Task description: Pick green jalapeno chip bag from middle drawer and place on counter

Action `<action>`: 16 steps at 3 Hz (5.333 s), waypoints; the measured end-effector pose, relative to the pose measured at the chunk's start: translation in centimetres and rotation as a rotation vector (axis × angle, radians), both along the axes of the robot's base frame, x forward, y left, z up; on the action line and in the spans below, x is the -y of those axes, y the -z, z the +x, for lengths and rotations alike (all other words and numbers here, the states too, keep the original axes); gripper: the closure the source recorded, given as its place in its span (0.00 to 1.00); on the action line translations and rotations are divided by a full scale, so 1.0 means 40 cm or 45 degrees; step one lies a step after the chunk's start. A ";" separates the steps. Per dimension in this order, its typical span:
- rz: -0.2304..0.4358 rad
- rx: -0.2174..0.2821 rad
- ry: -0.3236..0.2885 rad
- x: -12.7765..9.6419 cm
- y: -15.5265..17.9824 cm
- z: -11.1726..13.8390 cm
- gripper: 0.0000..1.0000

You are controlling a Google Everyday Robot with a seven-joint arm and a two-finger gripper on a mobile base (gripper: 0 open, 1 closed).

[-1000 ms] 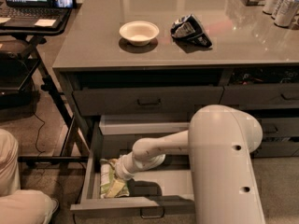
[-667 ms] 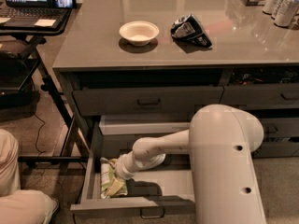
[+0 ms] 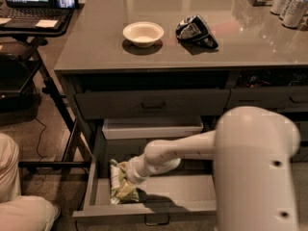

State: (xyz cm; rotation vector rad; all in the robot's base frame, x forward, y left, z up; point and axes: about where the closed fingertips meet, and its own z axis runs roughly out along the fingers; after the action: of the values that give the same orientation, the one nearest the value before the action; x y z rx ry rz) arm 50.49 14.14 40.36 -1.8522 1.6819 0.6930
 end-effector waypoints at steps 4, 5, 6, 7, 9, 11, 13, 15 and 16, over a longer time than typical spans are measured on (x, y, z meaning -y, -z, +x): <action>-0.091 0.336 -0.116 0.270 -0.790 -0.022 1.00; -0.145 0.412 -0.054 0.288 -1.000 -0.020 1.00; -0.145 0.412 -0.054 0.288 -1.000 -0.020 1.00; -0.110 0.456 -0.096 0.261 -1.077 0.005 1.00; 0.034 0.537 -0.254 0.031 -1.277 0.144 1.00; 0.043 0.496 -0.011 -0.072 -1.280 0.387 1.00; 0.019 0.403 0.297 -0.043 -1.282 0.474 1.00; 0.073 0.430 0.263 -0.085 -1.294 0.516 1.00; 0.137 0.441 0.264 -0.147 -1.312 0.585 1.00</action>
Offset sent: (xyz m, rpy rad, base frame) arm -0.0255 -0.1170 0.2552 -0.0626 -0.2653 0.0827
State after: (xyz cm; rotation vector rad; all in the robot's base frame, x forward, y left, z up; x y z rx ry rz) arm 73.87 20.03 92.83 -1.5887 1.5468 0.3461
